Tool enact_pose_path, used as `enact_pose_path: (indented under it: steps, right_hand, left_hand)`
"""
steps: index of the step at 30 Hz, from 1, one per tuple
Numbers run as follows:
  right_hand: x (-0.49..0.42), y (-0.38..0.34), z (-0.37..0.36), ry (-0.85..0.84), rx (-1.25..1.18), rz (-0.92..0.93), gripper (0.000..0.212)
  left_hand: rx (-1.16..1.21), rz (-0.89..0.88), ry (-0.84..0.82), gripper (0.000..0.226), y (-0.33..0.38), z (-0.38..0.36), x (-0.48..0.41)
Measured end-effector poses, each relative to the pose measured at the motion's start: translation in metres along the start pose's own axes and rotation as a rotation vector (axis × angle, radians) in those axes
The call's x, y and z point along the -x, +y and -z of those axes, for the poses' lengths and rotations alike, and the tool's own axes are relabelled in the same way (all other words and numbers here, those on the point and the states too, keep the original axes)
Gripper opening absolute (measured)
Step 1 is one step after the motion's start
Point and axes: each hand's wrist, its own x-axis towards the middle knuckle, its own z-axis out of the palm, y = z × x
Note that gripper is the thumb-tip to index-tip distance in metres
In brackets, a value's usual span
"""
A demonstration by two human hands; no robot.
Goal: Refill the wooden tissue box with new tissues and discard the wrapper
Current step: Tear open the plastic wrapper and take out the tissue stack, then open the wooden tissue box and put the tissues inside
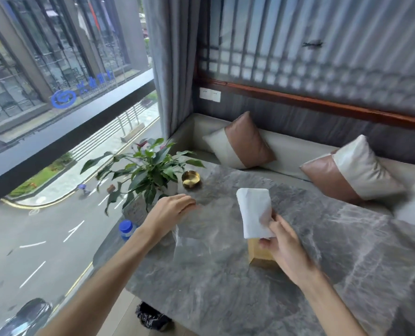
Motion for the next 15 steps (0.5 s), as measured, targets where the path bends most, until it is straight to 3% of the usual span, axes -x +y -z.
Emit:
enact_pose_path:
  steps: [4, 6, 11, 15]
  right_hand:
    - [0.002, -0.009, 0.026, 0.153, -0.077, 0.107, 0.047]
    - [0.000, -0.020, 0.047, 0.227, -0.126, 0.134, 0.044]
    - [-0.011, -0.024, 0.117, 0.338, -0.309, 0.053, 0.036]
    - [-0.022, 0.009, 0.166, 0.448, -0.243, -0.045, 0.029]
  left_hand:
    - [-0.013, -0.121, 0.088, 0.058, 0.003, 0.021, -0.038]
    - [-0.039, -0.179, 0.107, 0.068, 0.006, 0.030, -0.059]
    - [-0.116, -0.322, 0.038, 0.046, 0.016, 0.008, -0.075]
    - [-0.069, -0.320, -0.169, 0.036, 0.019, -0.038, -0.047]
